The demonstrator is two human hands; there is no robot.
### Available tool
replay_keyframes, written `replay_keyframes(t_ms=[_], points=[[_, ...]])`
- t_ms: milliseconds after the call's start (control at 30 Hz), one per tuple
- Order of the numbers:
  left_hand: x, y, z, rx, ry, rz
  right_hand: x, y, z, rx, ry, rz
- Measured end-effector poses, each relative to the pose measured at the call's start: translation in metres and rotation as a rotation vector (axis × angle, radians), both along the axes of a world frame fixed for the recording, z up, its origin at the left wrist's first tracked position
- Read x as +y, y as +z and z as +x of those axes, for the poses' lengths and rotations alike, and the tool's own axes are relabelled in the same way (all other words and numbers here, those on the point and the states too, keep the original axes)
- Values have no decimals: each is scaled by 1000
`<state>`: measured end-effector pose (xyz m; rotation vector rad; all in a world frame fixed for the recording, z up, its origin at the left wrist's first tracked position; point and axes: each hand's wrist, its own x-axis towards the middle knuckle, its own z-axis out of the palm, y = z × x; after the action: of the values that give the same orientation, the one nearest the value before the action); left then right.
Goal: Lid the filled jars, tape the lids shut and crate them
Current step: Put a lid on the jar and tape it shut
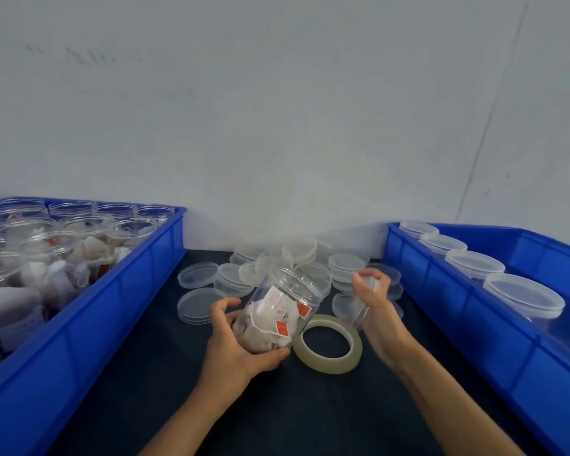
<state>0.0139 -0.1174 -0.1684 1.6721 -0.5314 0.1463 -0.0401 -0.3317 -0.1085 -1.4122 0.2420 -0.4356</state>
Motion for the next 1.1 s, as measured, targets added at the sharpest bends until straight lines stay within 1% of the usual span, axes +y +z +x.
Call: replay_keyframes(t_ms=[67,100,167,233,333,433,533,600,700,767,833,900,933,967,1100], points=[[1,0,-1,7,2,5,10,-8,-8,-11,105,235],[2,0,-2,6,-5,2,12,-11,-10,-17,122,311],[3,2,-3,13,-35,-19,16,-13,-15,-5,113,378],[4,5,-5,27,-86,-48,17,-13,-19,36,126,387],[4,9,-9,59,-137,-73,20,-15,-22,75,183,306],[4,12,-9,91,-143,-141,22,-17,-20,7,170,257],[5,12,-8,116,-156,-191,21,-18,-16,-56,80,290],[5,12,-6,153,-169,-249,20,-18,-14,-91,-8,396],[7,12,-5,202,-189,-336,18,-16,-12,-164,-108,613],[7,11,-6,215,-213,-329,18,-14,-12,-211,-133,764],[7,11,-9,218,-252,-265,21,-13,-14,-221,-109,824],[6,11,-11,220,-286,-200,27,-14,-15,-195,-63,779],[5,11,-12,219,-294,-182,29,-16,-16,-179,-47,724],[5,11,-12,222,-295,-176,31,-16,-16,-161,-36,644],[6,13,-14,232,-295,-171,45,-20,-21,-67,-16,200]])
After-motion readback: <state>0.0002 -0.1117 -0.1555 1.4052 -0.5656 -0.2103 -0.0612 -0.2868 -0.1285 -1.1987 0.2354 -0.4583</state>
